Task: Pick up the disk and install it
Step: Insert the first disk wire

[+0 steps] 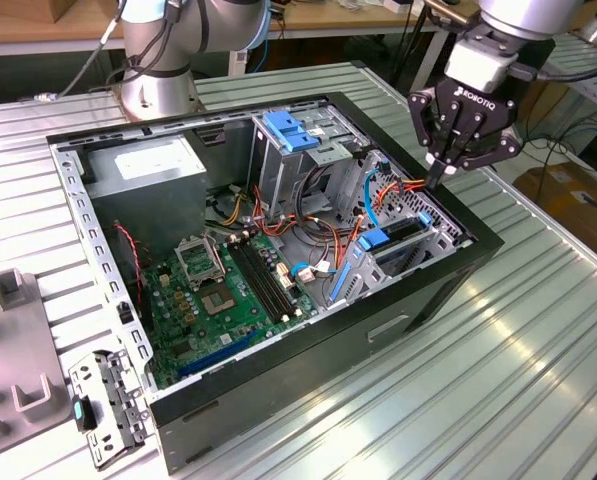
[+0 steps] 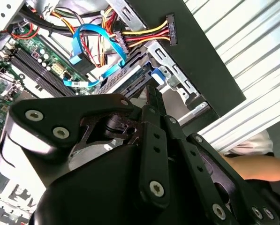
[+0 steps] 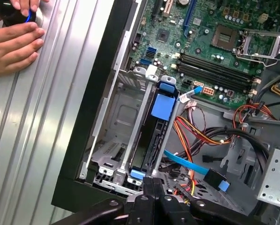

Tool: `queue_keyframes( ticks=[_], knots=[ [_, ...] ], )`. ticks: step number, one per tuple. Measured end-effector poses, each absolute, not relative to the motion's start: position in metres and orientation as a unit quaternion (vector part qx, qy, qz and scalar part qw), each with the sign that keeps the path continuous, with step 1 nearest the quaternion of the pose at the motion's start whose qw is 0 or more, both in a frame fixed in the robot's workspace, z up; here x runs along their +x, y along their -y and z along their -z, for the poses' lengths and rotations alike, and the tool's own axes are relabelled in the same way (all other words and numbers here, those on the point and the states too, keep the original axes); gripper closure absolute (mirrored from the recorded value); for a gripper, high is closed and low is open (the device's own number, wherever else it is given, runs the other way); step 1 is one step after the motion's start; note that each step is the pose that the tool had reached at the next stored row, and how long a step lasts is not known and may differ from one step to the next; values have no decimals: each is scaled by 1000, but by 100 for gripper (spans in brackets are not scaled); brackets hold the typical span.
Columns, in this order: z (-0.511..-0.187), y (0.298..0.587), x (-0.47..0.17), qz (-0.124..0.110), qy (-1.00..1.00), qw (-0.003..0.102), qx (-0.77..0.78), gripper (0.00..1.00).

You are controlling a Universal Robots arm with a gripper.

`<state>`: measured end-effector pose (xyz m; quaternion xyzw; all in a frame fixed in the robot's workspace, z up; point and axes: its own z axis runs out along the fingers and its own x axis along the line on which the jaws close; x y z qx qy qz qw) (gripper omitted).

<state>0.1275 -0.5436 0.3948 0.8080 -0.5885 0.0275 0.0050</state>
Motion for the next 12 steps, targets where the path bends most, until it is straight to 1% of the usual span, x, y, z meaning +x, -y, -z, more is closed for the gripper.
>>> queue_keyframes(
  ticks=[8, 12],
  knots=[
    [-395, 538, 133, -29, 568, 6, 822, 89],
    [-394, 533, 154, -29, 566, 6, 824, 89]
  ],
)
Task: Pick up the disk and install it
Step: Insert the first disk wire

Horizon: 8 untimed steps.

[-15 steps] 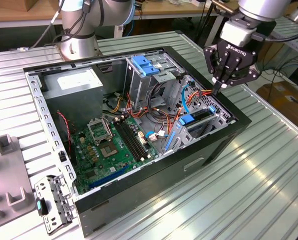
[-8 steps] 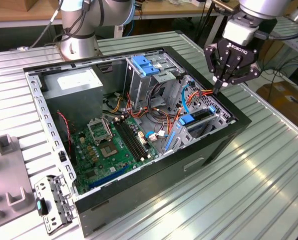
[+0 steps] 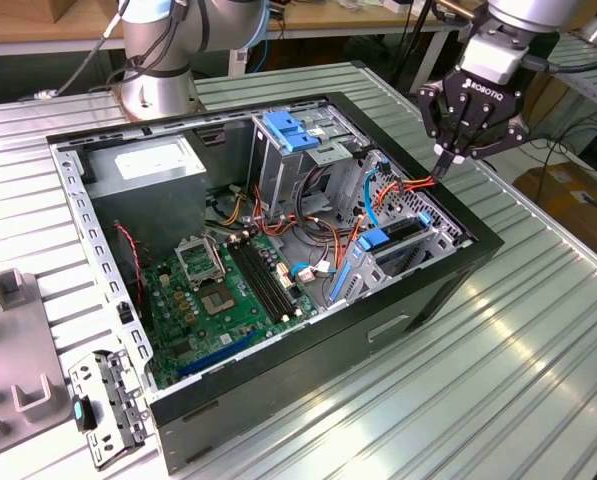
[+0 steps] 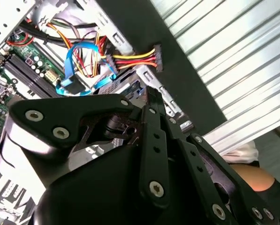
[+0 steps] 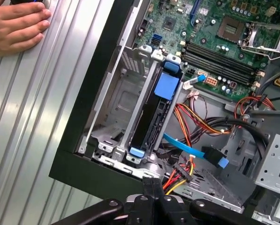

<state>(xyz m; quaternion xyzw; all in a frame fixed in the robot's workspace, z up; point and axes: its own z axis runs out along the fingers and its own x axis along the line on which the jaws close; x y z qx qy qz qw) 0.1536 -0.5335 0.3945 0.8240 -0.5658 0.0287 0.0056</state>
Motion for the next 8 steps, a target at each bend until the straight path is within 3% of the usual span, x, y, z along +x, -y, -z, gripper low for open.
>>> queue_keyframes(
  ticks=[8],
  knots=[
    [-395, 533, 154, -29, 565, 6, 825, 89]
  ],
)
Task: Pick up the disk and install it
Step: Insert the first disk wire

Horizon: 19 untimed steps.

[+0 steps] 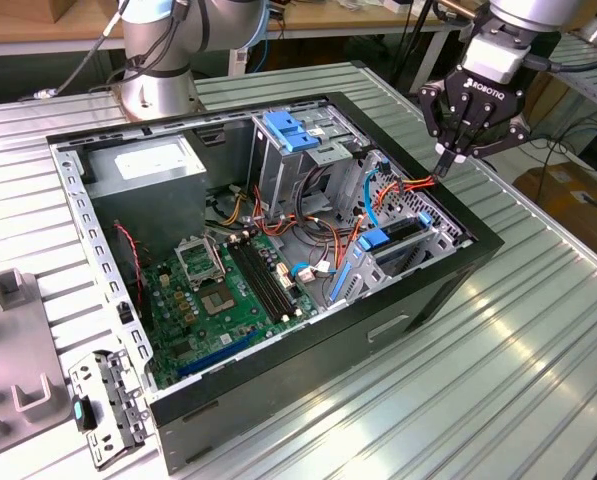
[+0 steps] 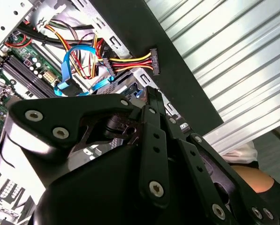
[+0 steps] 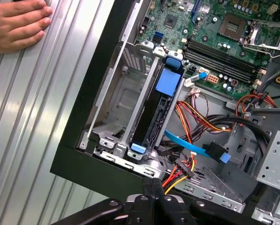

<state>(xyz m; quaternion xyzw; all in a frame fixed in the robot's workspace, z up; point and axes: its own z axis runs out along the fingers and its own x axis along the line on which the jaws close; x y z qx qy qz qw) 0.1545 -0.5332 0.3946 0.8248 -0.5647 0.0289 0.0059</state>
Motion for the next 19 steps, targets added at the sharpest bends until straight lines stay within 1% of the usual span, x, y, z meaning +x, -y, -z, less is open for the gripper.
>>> queue_keyframes(
  ticks=[8, 12, 19],
  knots=[
    [-395, 533, 154, -29, 564, 6, 825, 89],
    [-394, 533, 156, -29, 525, 5, 851, 89],
    [-393, 526, 176, -29, 510, 4, 860, 89]
  ],
)
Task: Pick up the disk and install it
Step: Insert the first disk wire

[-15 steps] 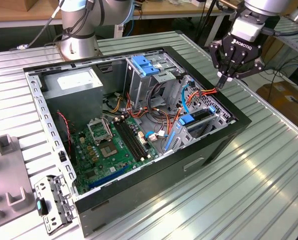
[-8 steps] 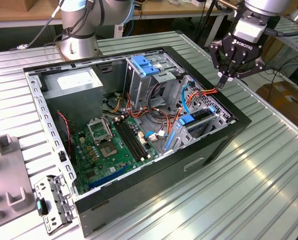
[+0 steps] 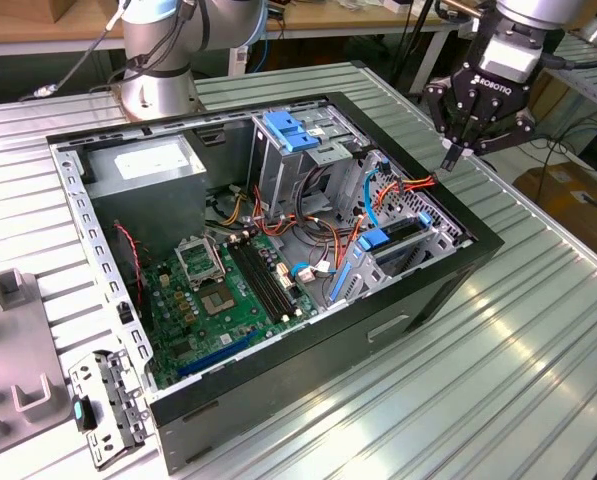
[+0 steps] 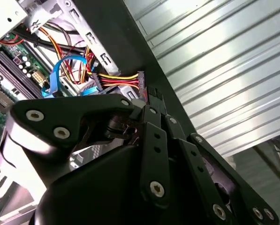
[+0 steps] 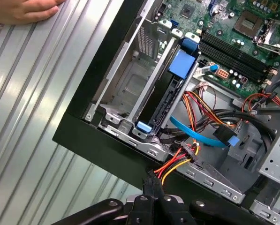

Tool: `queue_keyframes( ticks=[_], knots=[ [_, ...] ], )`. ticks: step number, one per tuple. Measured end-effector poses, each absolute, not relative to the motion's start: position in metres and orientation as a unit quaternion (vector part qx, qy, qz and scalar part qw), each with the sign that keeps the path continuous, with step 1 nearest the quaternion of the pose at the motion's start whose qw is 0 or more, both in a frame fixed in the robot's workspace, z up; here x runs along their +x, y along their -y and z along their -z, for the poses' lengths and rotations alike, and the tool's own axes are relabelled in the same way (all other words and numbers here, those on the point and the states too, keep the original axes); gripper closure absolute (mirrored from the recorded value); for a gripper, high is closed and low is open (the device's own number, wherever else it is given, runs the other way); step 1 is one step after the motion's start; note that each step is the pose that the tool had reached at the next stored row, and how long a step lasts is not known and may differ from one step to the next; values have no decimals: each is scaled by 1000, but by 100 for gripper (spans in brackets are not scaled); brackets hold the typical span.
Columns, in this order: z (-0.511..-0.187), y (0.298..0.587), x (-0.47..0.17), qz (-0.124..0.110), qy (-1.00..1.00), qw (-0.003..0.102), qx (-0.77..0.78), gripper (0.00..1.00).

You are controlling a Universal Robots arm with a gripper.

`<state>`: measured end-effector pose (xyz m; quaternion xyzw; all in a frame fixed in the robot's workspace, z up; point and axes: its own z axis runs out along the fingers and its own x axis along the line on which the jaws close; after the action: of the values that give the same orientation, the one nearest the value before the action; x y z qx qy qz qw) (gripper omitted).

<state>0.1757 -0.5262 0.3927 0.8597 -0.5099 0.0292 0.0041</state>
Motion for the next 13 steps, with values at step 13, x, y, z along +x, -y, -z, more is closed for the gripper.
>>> queue_keyframes(
  ticks=[13],
  knots=[
    [-380, 523, 167, -35, 367, 1, 929, 76]
  ],
)
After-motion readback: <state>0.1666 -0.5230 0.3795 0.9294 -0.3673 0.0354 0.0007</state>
